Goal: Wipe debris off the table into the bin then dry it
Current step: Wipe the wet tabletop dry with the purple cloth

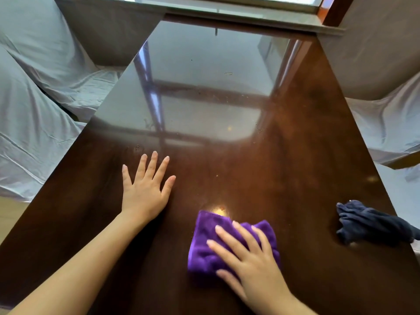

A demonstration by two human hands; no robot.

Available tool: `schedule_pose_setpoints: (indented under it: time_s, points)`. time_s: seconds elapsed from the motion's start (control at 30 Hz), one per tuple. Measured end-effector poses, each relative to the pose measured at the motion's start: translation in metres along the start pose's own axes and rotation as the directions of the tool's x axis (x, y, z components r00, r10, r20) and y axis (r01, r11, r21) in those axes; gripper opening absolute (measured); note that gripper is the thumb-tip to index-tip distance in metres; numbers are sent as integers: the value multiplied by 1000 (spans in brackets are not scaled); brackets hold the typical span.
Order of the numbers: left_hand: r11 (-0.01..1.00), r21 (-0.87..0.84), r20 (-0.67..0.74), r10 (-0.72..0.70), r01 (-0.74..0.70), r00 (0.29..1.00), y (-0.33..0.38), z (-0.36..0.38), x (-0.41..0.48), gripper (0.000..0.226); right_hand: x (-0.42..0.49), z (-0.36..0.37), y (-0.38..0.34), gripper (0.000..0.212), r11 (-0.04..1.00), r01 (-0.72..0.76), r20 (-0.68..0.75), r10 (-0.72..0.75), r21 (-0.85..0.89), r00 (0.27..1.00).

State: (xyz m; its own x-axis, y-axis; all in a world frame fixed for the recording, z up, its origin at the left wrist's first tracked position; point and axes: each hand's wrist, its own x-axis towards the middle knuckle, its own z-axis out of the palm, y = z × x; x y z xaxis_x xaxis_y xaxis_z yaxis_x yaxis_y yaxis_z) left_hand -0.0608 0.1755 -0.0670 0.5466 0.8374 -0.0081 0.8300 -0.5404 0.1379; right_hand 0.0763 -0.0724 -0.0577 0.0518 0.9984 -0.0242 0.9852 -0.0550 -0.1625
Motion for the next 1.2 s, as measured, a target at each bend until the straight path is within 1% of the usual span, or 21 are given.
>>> schedule_pose_setpoints:
  time_s: [0.07,0.1,0.2,0.3,0.4,0.5,0.6,0.83,0.9,1.0,1.07,1.13,1.2]
  points:
    - [1000,8,-1,2,-2,1000,-2,1,-2,58,-7,2,-5,46,1000,11,-39,-11,8,999]
    - [1000,11,-1,1,-1,1000,-3,2,-3,58,-2,0,-1,45,1000,-10,-69,12,27,998]
    - [1000,19,1,-8,8,1000,-9,2,-6,58,35,-12,24,40,981,-151,-150,169,121,974]
    - [1000,15,4,-18,18,1000,-14,1,-10,58,87,-21,57,41,947,-283,-146,304,149,941]
    - [1000,6,4,-27,27,1000,-15,1,-15,58,121,-16,68,43,941,-323,-129,334,100,934]
    - [999,9,8,-35,35,999,-16,1,-20,58,116,-7,53,44,967,-251,-116,255,42,960]
    - [999,15,23,-49,49,999,-15,3,-29,58,88,-2,33,45,984,-171,-96,175,49,980]
    - [997,4,33,-72,72,997,-9,6,-58,58,13,3,-8,48,998,-44,9,43,45,999]
    - [997,-2,37,-82,82,996,-6,8,-68,58,-11,6,-20,47,999,-14,12,14,48,1000]
    - [995,3,32,-99,99,995,-3,12,-84,58,-43,6,-33,42,999,43,-58,-42,24,997]
    - [994,2,25,-108,108,994,-3,13,-91,58,-49,2,-30,38,995,81,-165,-70,56,984]
    - [994,-1,22,-109,109,994,-4,13,-96,58,-42,-9,-12,36,991,59,-296,-20,123,955]
    - [994,-3,25,-107,107,994,-4,13,-98,58,-25,-25,18,34,984,-40,-380,105,176,919]
